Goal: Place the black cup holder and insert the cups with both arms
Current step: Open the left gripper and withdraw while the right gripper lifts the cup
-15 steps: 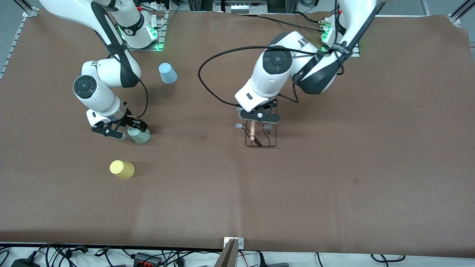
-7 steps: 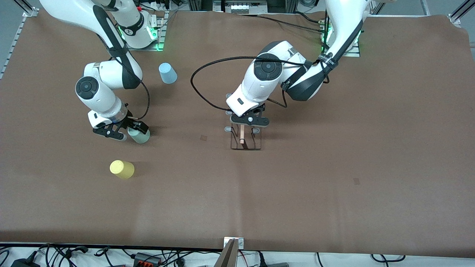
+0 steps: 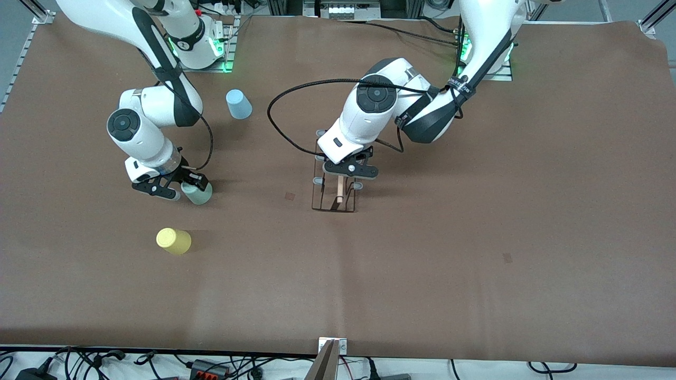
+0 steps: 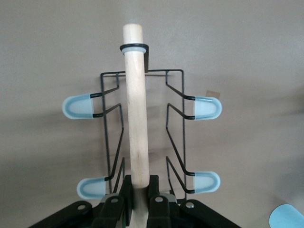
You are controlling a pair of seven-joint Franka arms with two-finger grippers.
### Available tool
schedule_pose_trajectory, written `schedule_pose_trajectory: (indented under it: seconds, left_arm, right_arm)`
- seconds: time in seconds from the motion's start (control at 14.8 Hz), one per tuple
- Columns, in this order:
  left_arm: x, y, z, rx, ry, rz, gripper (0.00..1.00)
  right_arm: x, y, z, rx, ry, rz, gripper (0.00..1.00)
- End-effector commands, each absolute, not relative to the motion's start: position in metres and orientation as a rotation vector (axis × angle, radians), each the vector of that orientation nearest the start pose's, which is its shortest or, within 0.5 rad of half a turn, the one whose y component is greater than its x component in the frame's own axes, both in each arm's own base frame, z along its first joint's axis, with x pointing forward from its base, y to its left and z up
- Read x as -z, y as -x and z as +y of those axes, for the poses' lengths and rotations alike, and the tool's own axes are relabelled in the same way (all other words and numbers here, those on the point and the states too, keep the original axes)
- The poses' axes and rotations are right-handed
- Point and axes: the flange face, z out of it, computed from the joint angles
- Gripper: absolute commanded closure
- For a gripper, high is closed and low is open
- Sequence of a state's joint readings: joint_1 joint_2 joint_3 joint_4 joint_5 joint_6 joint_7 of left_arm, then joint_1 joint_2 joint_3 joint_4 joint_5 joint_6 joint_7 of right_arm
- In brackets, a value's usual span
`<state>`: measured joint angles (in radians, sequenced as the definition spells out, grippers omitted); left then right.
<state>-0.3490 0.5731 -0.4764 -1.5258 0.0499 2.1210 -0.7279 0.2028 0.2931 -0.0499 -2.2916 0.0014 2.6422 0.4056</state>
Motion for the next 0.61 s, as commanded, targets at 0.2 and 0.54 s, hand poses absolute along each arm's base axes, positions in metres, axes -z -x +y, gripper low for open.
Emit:
schedule_pose_trajectory:
  seconds: [0.2,0.54]
  left_arm:
    - [-0.359,-0.52,-0.486,-0.101,3.327,0.096,0.99]
    - [-0.353,-0.519,-0.486,-0.114,3.323,0.095,0.99]
  right_arm:
    - [-0.237,-0.531,0.082,0.125,3.111,0.324,0.72]
    - [-0.244,-0.53,0.083,0.108,3.114,0.312,0.72]
